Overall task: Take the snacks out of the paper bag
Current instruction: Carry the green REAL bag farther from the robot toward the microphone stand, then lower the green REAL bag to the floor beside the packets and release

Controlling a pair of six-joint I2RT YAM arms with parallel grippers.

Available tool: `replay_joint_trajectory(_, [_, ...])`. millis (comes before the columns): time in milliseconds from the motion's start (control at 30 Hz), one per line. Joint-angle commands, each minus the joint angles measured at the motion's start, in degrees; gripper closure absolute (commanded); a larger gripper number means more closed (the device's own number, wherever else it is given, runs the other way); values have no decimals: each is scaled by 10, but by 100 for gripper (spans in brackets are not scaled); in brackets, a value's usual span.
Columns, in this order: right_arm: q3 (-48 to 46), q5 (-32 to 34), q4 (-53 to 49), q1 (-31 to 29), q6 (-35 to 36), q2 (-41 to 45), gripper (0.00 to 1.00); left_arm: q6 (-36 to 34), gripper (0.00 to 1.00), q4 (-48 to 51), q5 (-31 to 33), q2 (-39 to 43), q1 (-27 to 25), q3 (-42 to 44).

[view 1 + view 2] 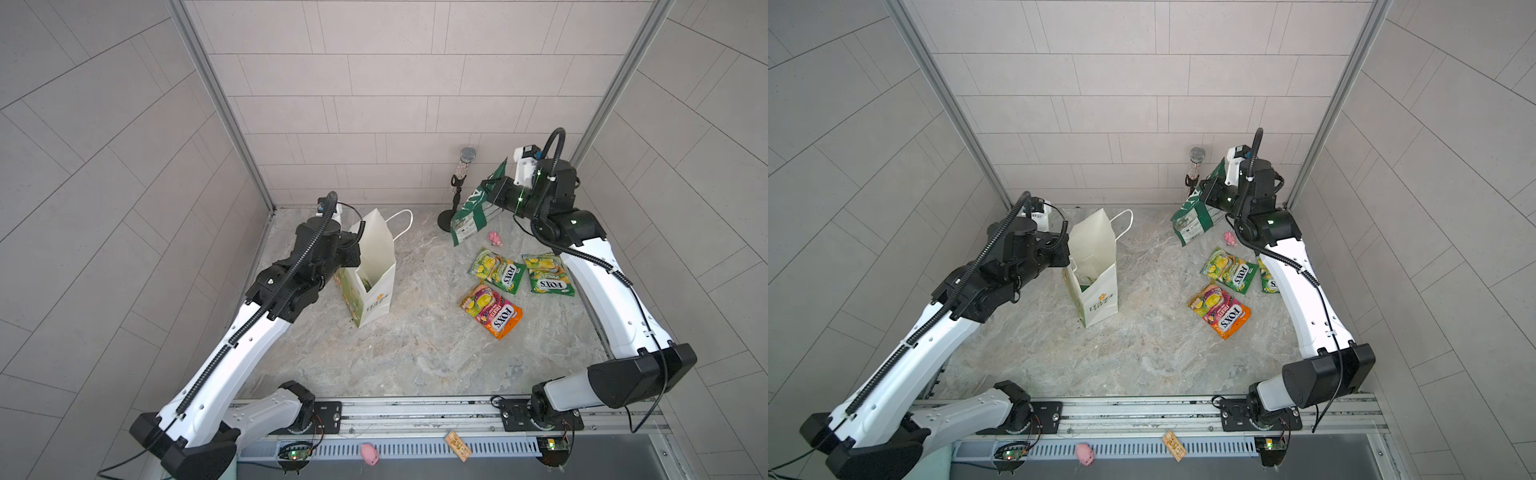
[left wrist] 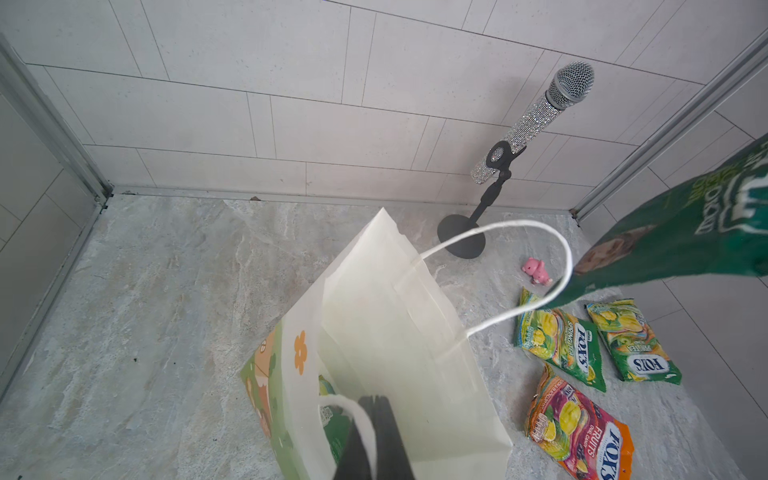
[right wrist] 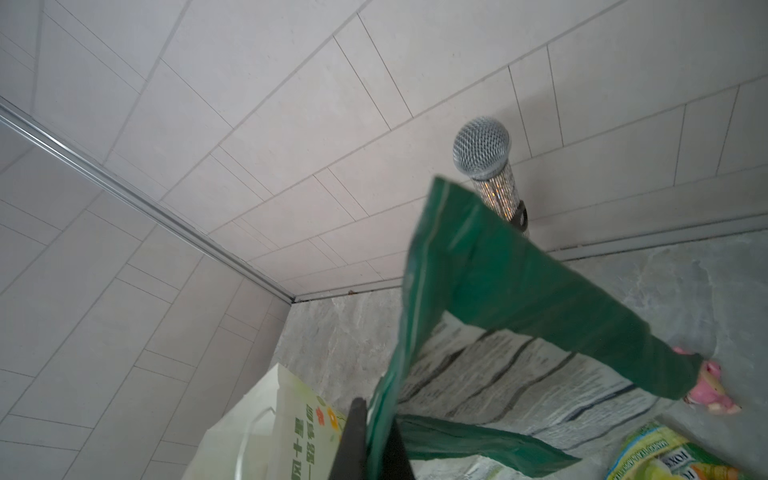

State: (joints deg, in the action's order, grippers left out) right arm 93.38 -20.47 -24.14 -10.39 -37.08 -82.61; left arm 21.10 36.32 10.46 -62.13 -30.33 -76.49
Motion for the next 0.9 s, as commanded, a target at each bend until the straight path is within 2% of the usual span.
replay_joint_trajectory(0, [-31,-22,31,0,13,27,100,-3,100,-12,19,15,3,6])
replay_joint_trajectory(200, [-88,-112,78,-12,4,-12,100,-4,100,-13,24,25,6,13])
replay_joint_trajectory(433, [-94,-160,128,-51,1,-66,100,-2,100,-12,19,26,6,14])
replay_joint_trajectory(600, [-113,-180,164,-51,3,-119,100,1,100,-15,13,25,7,18])
replay_joint_trajectory(867, [-101,-195,128,-22,63,-226,100,3,100,-23,11,21,9,24])
